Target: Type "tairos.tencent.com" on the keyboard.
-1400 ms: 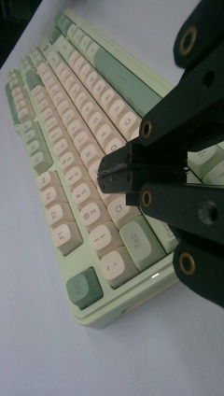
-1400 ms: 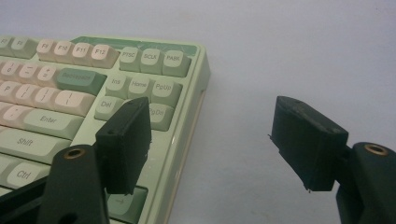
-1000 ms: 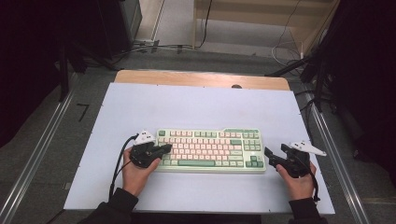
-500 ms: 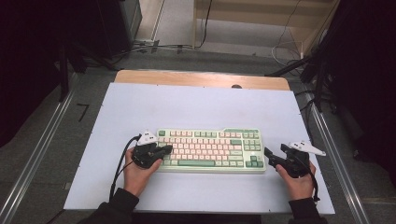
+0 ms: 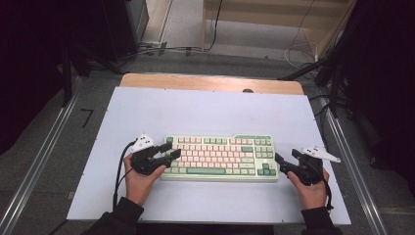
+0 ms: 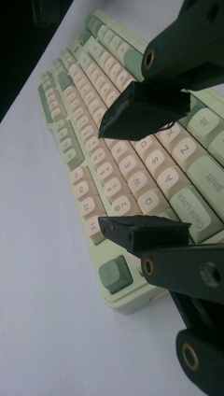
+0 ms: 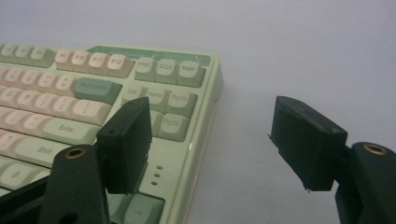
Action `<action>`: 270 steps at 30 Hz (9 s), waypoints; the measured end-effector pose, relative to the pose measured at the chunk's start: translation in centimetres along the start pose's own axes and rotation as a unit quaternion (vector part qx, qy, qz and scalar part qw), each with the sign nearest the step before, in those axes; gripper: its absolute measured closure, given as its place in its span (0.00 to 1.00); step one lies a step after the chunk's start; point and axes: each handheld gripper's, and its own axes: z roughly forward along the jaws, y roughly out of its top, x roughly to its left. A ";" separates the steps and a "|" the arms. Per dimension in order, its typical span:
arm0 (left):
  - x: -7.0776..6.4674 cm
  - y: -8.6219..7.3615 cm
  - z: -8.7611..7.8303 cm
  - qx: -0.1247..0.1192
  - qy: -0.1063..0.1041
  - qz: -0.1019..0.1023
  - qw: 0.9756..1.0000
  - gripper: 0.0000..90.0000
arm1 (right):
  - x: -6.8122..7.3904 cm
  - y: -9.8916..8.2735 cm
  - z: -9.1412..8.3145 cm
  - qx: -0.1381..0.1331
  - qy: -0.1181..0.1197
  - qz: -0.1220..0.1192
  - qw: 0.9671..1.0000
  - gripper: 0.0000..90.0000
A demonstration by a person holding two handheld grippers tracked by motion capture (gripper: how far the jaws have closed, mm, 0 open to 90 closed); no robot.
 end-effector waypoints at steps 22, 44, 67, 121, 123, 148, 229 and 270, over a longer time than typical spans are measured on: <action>0.1 -0.2 0.0 -0.002 0.008 -0.008 1.000 0.57 | 6.5 2.8 3.0 0.002 0.124 -0.059 0.991 0.44; 0.4 -0.5 -0.4 -0.003 0.011 -0.016 1.000 0.57 | 12.4 3.5 7.1 0.039 0.212 -0.107 0.971 0.97; 0.4 -0.5 -0.5 -0.004 0.010 -0.016 1.000 0.57 | 13.9 3.1 8.4 0.072 0.202 -0.133 0.968 0.96; -2.5 1.4 4.7 0.047 -0.038 0.041 0.997 1.00 | 9.4 2.9 4.1 0.003 0.165 -0.060 0.985 0.43; -2.6 1.5 4.9 0.052 -0.034 0.049 0.997 1.00 | 9.5 2.9 4.1 0.003 0.166 -0.060 0.984 0.43; -2.5 1.4 6.1 0.086 -0.021 0.052 0.995 1.00 | 9.8 3.0 4.4 0.008 0.175 -0.063 0.982 0.45; -0.4 0.5 0.5 -0.004 0.011 -0.010 1.000 0.43 | 11.6 4.1 6.2 0.022 0.196 -0.107 0.975 0.73; -0.9 0.3 0.7 0.005 0.004 -0.001 1.000 0.48 | 10.4 4.2 5.5 0.001 0.166 -0.083 0.983 0.42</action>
